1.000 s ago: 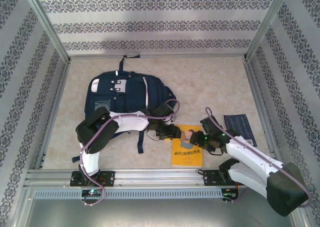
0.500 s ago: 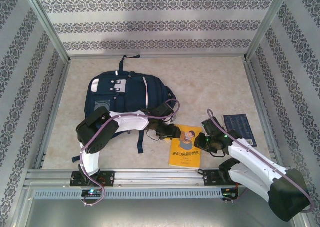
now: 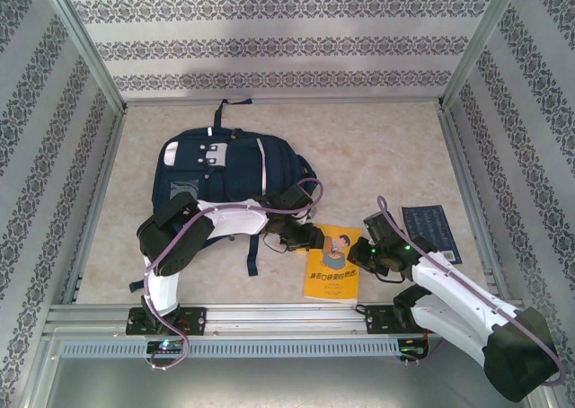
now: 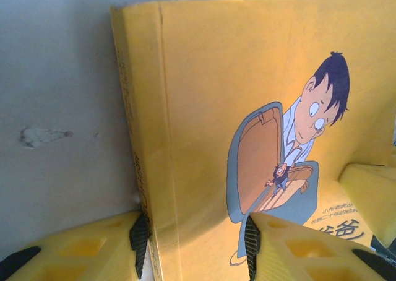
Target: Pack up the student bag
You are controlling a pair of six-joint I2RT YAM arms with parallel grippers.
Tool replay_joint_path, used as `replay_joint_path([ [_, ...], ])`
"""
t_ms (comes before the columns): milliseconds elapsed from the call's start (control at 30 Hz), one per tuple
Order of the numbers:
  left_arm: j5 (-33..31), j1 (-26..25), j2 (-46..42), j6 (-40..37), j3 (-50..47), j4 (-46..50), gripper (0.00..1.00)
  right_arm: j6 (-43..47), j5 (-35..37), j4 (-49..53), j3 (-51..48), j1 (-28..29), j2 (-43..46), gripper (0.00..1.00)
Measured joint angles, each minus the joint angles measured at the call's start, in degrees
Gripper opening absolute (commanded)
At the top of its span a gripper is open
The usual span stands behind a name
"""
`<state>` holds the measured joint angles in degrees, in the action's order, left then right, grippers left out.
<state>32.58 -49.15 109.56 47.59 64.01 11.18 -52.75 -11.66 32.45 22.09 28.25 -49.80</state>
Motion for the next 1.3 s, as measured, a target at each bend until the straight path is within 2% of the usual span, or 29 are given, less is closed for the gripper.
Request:
replay_joint_path([
  [100,-0.15,0.02,-0.02,-0.20,0.00,0.31,0.47,0.09,0.07,0.11,0.07,0.00,0.28,0.00],
  [233,-1.33,-0.02,-1.05,-1.33,-0.02,1.75,0.51,0.48,-0.04,0.02,0.07,-0.02,1.90,0.00],
  [367,-2.84,0.31,-4.39,-2.84,-0.70,5.38,0.55,1.33,-3.21,-2.69,0.28,-1.27,5.07,0.00],
  [700,-3.50,5.09,-19.08,-6.69,-2.14,9.03,0.61,2.19,-10.62,-7.74,0.31,-7.93,13.22,0.00],
  [900,-2.95,7.80,-21.86,-6.78,-6.80,8.81,0.74,1.38,-17.05,-12.50,0.24,-11.61,13.66,0.00],
  [1067,0.22,9.70,-22.08,-5.44,-11.21,4.37,0.78,-0.92,-21.92,-17.77,0.24,-12.41,13.64,0.00],
  [1300,8.52,9.90,-22.05,-0.70,-14.19,-10.21,0.78,-4.52,-26.21,-23.34,0.24,-12.41,13.00,0.00],
])
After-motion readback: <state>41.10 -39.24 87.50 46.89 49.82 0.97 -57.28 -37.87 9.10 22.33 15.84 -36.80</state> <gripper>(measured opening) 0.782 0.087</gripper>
